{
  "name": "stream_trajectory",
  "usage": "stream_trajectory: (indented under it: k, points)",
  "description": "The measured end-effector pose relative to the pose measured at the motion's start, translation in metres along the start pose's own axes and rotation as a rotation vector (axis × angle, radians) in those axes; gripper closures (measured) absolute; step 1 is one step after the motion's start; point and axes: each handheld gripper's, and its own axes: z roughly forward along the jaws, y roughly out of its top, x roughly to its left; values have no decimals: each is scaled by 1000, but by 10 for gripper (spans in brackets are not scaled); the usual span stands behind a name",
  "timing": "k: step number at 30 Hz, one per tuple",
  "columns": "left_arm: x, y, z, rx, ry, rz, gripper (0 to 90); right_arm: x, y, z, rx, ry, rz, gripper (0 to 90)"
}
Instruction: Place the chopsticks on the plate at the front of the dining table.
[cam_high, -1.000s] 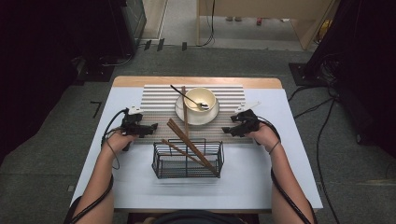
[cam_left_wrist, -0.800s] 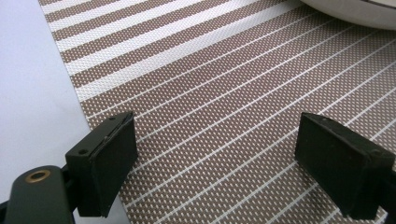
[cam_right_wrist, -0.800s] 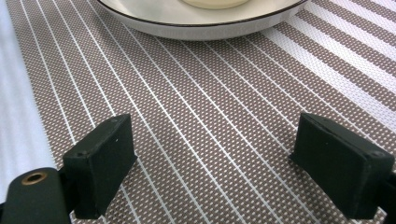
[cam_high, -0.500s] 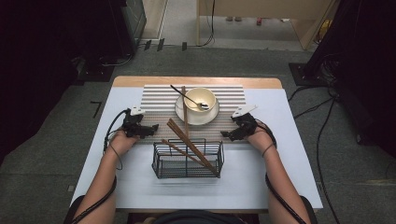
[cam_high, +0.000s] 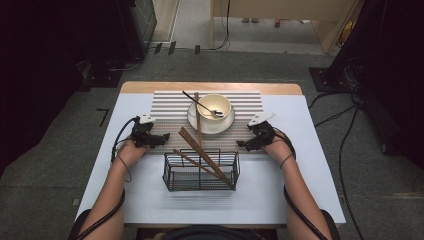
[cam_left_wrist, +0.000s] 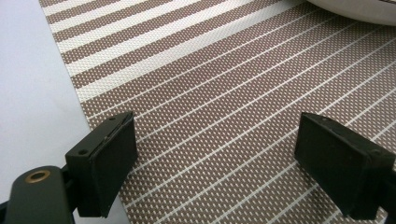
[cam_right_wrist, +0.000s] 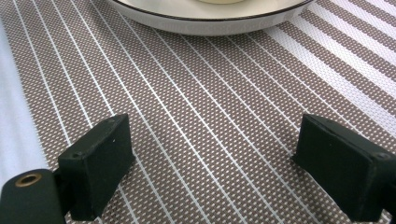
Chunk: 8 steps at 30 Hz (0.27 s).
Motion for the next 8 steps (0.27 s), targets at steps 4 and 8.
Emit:
stream_trajectory:
  k: [4,8]
  points:
    - [0,0,0,0,0,0,131,0,0,0,1,0,1,107]
    - [0,0,0,1,0,0,130,2,2,2,6,-22,16,54]
